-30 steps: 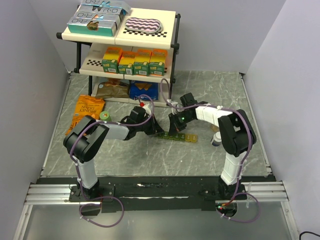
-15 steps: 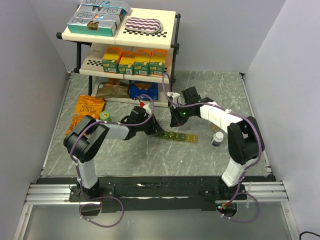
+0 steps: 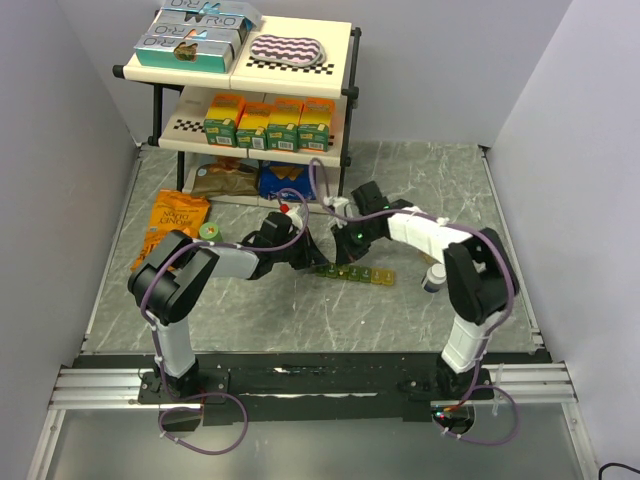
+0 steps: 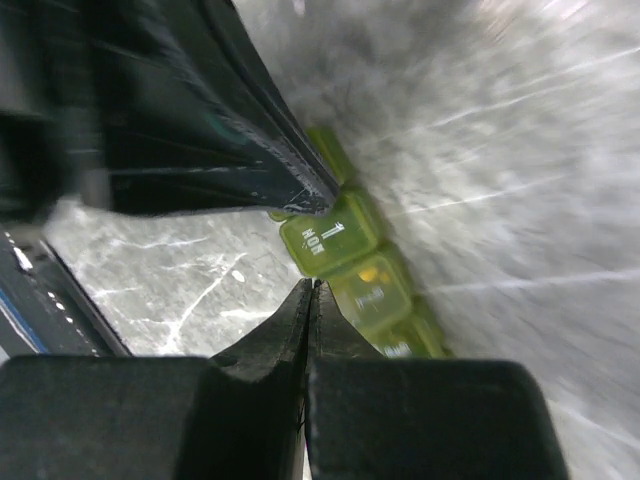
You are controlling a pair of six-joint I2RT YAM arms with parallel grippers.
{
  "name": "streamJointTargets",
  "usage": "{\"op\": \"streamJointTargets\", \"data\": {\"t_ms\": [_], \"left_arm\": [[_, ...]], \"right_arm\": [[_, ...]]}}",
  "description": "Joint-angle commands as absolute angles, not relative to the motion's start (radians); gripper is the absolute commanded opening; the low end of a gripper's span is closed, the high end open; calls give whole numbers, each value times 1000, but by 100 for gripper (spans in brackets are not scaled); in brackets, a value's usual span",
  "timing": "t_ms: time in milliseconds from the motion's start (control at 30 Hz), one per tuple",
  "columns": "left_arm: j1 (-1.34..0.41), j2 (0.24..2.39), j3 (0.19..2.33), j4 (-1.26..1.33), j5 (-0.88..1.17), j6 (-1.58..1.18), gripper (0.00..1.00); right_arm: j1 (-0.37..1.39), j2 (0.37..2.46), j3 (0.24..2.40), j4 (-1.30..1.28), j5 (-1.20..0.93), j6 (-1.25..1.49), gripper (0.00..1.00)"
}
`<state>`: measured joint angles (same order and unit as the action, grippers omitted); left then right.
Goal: Sort the pills into containers
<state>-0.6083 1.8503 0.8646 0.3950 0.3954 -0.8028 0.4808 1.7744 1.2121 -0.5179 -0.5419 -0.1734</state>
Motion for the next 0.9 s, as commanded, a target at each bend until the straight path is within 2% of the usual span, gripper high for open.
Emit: {"op": "streamJointTargets", "data": {"t_ms": [0, 200, 433, 633, 867], "left_arm": [[-614, 1893, 845, 313, 365, -792, 1], [-614, 1893, 841, 321, 365, -793, 1], [-614, 1896, 859, 307, 367, -790, 1], [-614, 1894, 865, 296, 364, -781, 1], [-614, 1904, 861, 302, 370, -785, 1]], "right_arm": [[505, 1897, 1206, -555, -479, -120, 0], [502, 1918, 1229, -563, -501, -121, 0], [497, 1780, 1246, -548, -601, -161, 0], [489, 1663, 1266, -566, -586, -199, 0], [485, 1683, 1256, -578, -535, -204, 0]]}}
